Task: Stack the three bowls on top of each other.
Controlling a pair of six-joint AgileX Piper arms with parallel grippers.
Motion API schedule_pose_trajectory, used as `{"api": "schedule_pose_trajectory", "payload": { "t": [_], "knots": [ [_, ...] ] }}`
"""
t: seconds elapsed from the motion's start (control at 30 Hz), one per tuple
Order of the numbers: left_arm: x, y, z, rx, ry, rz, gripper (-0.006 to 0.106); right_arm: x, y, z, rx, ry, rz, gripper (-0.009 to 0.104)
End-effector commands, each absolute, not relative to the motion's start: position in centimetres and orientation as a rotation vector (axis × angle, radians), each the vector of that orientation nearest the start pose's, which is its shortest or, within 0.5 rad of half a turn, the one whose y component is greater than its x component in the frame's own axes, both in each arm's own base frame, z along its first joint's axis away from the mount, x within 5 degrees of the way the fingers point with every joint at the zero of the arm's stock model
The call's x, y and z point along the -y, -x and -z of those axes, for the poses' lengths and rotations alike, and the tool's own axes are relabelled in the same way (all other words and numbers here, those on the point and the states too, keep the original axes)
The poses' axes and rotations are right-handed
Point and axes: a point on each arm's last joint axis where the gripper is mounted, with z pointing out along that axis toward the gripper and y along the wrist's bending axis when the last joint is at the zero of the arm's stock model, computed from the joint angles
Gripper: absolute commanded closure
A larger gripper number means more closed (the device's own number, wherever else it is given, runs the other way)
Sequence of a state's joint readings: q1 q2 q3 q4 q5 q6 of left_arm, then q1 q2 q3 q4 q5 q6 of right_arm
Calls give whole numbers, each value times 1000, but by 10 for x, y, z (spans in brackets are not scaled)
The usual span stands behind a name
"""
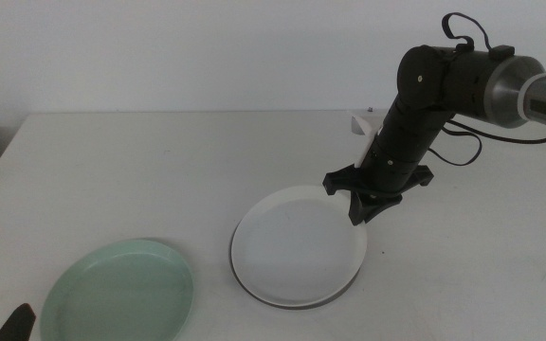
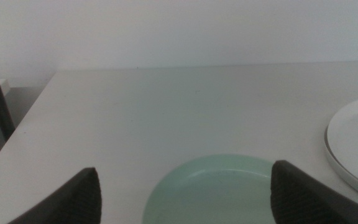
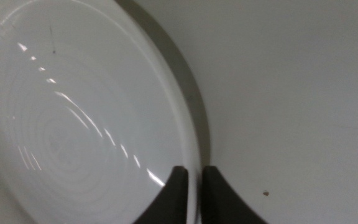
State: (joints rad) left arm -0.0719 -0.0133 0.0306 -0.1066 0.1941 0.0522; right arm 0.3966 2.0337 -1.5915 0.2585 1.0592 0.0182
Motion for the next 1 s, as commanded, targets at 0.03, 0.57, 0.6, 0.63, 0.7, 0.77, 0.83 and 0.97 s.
{"api": "schedule_pose_trajectory", "payload": {
  "t": [0.03,0.57,0.6,0.63,0.7,0.77,0.83,0.97],
  "knots": [
    [5,-55,-195,-1601,-10,121,-5,-180,-378,-238,-2880,404,-426,75],
    [5,-55,-195,-1601,-10,121,-5,-127,-310,-373,-2490,516,-427,46],
    [5,-55,-195,-1601,-10,121,-5,-118,-299,-380,-2465,493,-419,46],
    [5,-55,-195,-1601,-10,121,-5,-111,-290,-386,-2444,476,-413,47],
    [5,-55,-195,-1601,-10,121,-5,-95,-266,-397,-2398,434,-401,48],
    [5,-55,-195,-1601,-10,121,-5,-83,-243,-404,-2356,411,-390,49],
    [5,-55,-195,-1601,-10,121,-5,-75,-217,-411,-2302,423,-379,50],
    [5,-55,-195,-1601,-10,121,-5,-65,-175,-412,-2255,454,-367,50]
  ]
}}
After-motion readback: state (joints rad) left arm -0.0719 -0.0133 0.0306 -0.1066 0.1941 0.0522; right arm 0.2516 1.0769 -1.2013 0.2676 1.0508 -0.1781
